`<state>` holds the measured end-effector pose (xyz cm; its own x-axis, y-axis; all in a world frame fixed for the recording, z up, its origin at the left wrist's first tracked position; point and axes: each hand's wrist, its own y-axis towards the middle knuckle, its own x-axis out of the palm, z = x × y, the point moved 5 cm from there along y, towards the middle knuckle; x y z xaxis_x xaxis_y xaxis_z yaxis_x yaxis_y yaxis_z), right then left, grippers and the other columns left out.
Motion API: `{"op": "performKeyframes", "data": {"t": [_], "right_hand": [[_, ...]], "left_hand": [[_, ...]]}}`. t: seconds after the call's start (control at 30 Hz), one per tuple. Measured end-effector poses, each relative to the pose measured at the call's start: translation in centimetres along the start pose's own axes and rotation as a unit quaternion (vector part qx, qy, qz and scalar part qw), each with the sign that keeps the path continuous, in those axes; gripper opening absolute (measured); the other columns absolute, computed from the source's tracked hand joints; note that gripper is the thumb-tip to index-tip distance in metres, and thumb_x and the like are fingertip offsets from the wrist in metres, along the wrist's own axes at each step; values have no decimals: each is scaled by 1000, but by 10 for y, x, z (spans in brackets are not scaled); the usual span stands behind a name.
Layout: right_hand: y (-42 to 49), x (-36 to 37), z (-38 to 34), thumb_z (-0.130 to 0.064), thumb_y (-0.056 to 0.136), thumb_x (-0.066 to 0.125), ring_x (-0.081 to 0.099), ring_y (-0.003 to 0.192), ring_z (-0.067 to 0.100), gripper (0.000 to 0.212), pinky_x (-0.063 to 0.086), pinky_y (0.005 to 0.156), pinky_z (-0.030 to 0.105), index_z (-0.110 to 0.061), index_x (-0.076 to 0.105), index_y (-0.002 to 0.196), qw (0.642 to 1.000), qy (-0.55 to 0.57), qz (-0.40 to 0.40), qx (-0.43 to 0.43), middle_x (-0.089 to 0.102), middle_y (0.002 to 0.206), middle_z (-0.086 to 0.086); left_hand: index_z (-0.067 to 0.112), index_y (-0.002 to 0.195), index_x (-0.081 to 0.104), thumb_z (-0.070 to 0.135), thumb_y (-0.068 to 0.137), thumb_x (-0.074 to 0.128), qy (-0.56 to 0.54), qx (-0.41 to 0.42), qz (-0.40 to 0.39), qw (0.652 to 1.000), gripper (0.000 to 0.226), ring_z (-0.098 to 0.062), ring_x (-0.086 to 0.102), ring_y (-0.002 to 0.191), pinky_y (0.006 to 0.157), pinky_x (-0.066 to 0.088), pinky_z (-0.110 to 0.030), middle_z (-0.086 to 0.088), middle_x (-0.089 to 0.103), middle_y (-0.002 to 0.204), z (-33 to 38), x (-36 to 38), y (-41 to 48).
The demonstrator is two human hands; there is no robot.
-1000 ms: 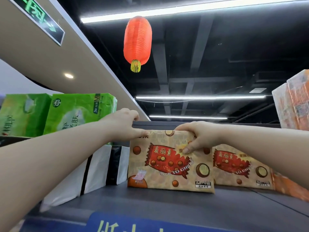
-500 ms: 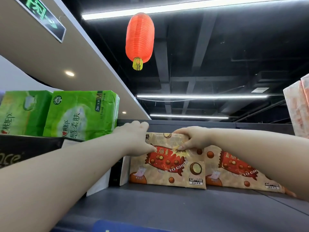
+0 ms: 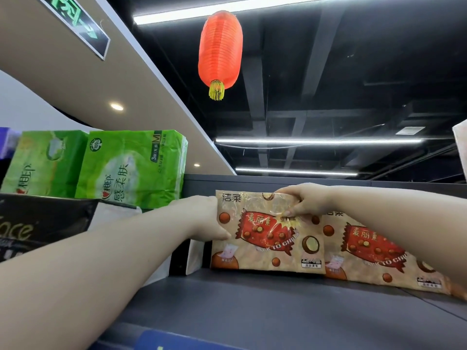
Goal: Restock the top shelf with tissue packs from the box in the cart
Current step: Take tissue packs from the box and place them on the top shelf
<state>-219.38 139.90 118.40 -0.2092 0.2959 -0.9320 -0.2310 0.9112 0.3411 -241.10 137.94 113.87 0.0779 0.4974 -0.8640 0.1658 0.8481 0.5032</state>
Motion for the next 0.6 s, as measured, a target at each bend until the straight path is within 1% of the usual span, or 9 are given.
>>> {"op": "performKeyframes", "data": {"t": [0.13, 0.3, 0.33, 0.43, 0.6], "right_hand": [[-2, -1, 5, -24, 89, 62, 53, 117, 20, 58, 46, 100, 36, -30, 38, 141, 1000, 17, 6, 10, 55, 121, -4], [0, -1, 2, -23, 89, 63, 51, 120, 20, 59, 43, 102, 36, -26, 37, 142, 1000, -13, 2, 17, 55, 126, -2], [0, 0, 1, -23, 89, 63, 51, 120, 20, 60, 43, 103, 36, -25, 37, 143, 1000, -20, 2, 18, 55, 126, -1], [-1, 2, -2, -25, 89, 63, 50, 120, 20, 60, 43, 102, 35, -26, 36, 143, 998, -52, 2, 18, 54, 128, -2], [-2, 2, -6, -23, 90, 63, 51, 119, 21, 60, 46, 98, 35, -26, 37, 143, 998, -63, -16, 23, 54, 128, -1]], "left_hand": [[19, 125, 41, 59, 76, 61, 8, 1, 3, 1000, 66, -25, 51, 119, 94, 47, -38, -3, 53, 130, 2, 2, -2], [17, 121, 42, 54, 80, 61, 20, 1, 4, 1000, 59, -25, 51, 117, 88, 47, -35, -3, 53, 128, 1, -1, -4], [17, 119, 43, 52, 80, 62, 21, 1, 3, 1000, 56, -25, 52, 115, 87, 48, -35, -3, 53, 126, 0, -1, -5], [19, 103, 44, 46, 79, 66, 35, 4, -1, 999, 43, -24, 55, 108, 81, 49, -32, -2, 57, 119, -2, 0, -5], [15, 106, 50, 41, 77, 71, 53, 7, -5, 999, 44, -24, 57, 107, 84, 51, -33, -3, 58, 116, 0, -1, -4]]}}
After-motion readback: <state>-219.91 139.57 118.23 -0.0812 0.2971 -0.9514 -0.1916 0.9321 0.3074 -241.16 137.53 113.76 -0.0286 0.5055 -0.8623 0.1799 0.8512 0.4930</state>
